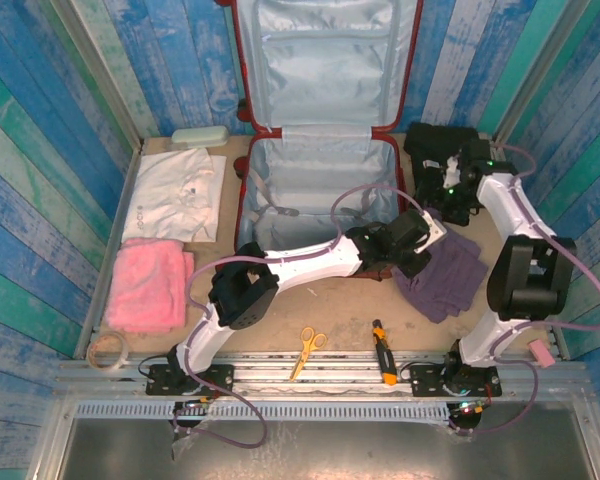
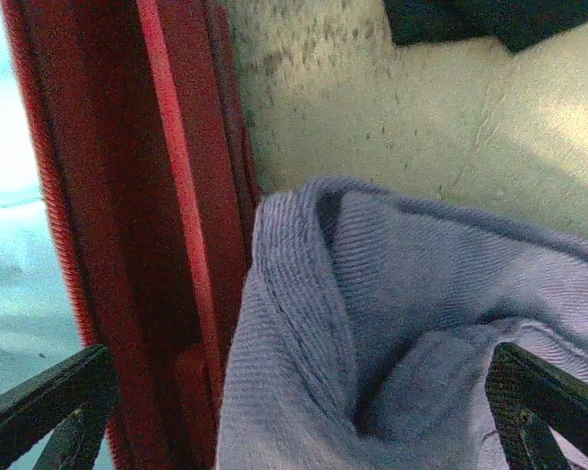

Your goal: Pack the luggage

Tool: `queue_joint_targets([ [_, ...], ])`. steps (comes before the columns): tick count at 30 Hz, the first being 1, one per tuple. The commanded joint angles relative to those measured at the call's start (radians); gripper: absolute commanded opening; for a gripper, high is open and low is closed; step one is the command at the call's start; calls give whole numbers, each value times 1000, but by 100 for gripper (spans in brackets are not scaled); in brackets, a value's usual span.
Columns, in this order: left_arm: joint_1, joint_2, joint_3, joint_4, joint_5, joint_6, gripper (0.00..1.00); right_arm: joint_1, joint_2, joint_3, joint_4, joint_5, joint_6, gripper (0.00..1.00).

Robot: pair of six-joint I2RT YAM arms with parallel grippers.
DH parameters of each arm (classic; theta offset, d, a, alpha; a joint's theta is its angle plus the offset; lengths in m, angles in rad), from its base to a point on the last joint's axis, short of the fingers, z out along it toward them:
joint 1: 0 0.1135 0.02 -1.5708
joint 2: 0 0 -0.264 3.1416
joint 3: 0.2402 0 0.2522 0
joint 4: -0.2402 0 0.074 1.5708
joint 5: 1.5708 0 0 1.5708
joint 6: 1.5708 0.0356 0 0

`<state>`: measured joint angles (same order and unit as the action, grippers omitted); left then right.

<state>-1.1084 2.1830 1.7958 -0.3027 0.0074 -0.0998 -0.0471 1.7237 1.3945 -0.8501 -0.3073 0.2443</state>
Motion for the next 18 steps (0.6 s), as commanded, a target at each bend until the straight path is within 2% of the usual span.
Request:
queue_joint_targets([
  [1,-1,-104,-5,-21,-51,45,0,19,23,39,-67,91,-34,99],
  [5,-2,-110,-16,-12,-63,49,0,42,36,32,-72,120,-45,92],
  [8,-2,-114,-18,-13,-74,54,0,47,24,15,-63,142,-40,83],
  [12,-2,-130,-30,-13,-105,63,0,46,-15,-1,-56,189,-36,51],
  [18,-2,-154,-17,-19,-136,62,0,46,-95,-2,-45,235,-17,11],
])
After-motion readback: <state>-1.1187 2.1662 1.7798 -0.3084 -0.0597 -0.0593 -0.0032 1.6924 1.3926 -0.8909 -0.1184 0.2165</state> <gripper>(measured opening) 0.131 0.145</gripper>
